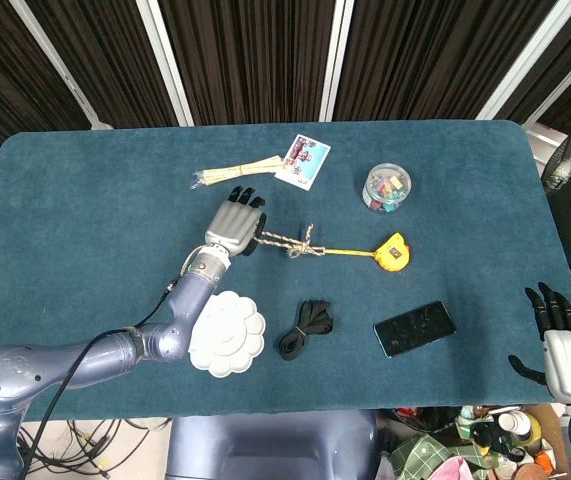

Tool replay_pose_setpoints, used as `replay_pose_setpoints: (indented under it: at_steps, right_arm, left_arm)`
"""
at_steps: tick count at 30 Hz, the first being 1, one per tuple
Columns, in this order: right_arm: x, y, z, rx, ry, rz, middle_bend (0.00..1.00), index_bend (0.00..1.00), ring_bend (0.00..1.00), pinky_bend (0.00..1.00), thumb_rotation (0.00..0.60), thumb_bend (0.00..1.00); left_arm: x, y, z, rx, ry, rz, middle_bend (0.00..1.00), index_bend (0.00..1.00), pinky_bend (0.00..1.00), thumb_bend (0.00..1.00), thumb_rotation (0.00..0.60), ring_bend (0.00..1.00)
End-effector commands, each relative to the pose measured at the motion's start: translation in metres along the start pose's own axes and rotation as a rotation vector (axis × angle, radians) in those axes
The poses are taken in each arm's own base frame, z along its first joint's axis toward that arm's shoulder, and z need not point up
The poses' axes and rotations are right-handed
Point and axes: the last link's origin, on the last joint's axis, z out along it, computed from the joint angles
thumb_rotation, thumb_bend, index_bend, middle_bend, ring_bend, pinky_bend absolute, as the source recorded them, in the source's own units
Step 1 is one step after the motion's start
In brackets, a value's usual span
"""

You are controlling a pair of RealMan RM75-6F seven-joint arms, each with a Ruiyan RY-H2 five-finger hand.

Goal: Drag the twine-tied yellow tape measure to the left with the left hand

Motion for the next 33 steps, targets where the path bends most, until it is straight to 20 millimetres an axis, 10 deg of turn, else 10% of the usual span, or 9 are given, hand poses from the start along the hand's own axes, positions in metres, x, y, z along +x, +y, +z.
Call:
replay_pose_setpoints:
  at_steps: [1,33]
  right_arm:
    - [0.000,0.000,0.000,0.001,0.000,-0.001,0.00,0.01,0.06,0.16,0.600,0.07]
    - [0.001,0.002,-0.001,0.001,0.006,-0.007,0.00,0.01,0.06,0.16,0.600,0.07]
  left_arm:
    - [0.001,0.000,-0.001,-0.001,-0.001,0.005,0.18,0.65,0.00,0.48,0.600,0.00]
    - [0.008,-0.013,-0.015,0.003,0.020,0.031,0.18,0.66,0.00,0.49,0.600,0.00]
